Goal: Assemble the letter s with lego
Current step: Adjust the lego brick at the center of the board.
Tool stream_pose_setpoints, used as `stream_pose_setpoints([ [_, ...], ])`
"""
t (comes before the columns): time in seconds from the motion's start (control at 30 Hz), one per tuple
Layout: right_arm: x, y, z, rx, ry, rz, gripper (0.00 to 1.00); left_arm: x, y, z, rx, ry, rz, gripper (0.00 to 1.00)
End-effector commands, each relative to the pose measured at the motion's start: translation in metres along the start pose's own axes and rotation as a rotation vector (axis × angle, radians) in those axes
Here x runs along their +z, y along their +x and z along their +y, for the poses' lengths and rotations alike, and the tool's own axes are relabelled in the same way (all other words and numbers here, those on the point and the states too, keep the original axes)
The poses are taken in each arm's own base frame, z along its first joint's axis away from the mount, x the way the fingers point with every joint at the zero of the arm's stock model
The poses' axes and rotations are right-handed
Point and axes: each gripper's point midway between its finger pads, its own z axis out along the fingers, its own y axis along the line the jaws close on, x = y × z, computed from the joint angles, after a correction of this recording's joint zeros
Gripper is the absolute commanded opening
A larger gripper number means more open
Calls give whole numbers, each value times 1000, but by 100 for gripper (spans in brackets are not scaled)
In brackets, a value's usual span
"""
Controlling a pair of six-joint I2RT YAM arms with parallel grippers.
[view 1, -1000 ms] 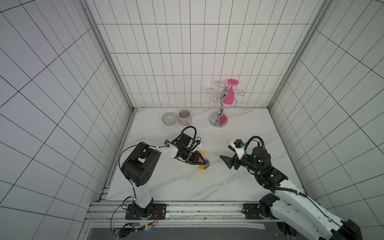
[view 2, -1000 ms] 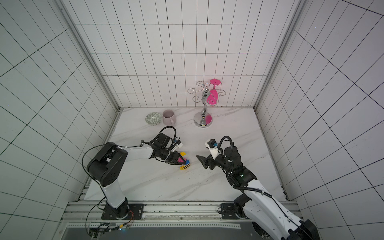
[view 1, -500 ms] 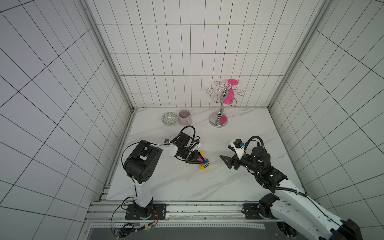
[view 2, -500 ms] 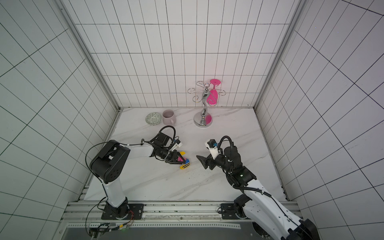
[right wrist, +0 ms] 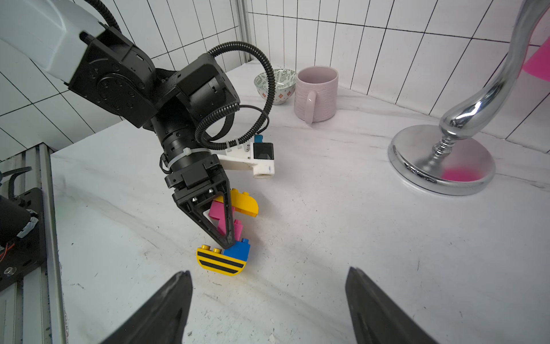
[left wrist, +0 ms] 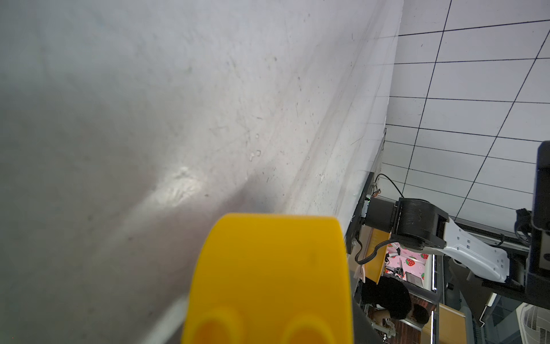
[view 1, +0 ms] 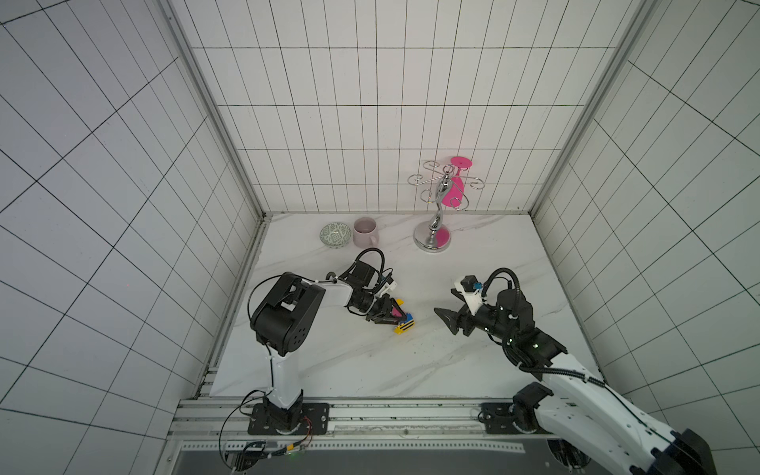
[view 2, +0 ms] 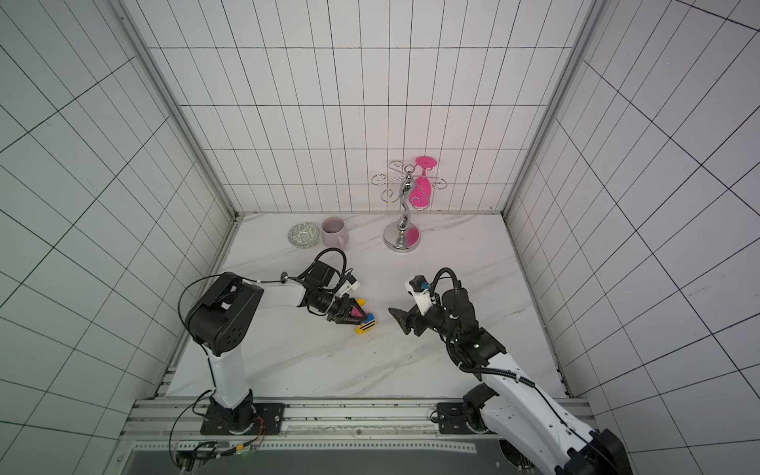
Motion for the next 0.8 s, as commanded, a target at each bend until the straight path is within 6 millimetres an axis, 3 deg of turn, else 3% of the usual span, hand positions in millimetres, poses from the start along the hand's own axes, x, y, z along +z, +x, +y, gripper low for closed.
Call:
stream_pose_setpoints([
  [0.0, -4, -30, -5, -23, 18, -60, 84, 2, -5, 8, -37, -17, 1, 45],
  [0.33, -4, -26, -3, -37, 12, -53, 84, 3, -12, 12, -65, -9, 6, 46],
  [0.77, -10, -27, -2, -37, 15, -67, 85, -1, -17, 31, -136, -65, -3, 48],
])
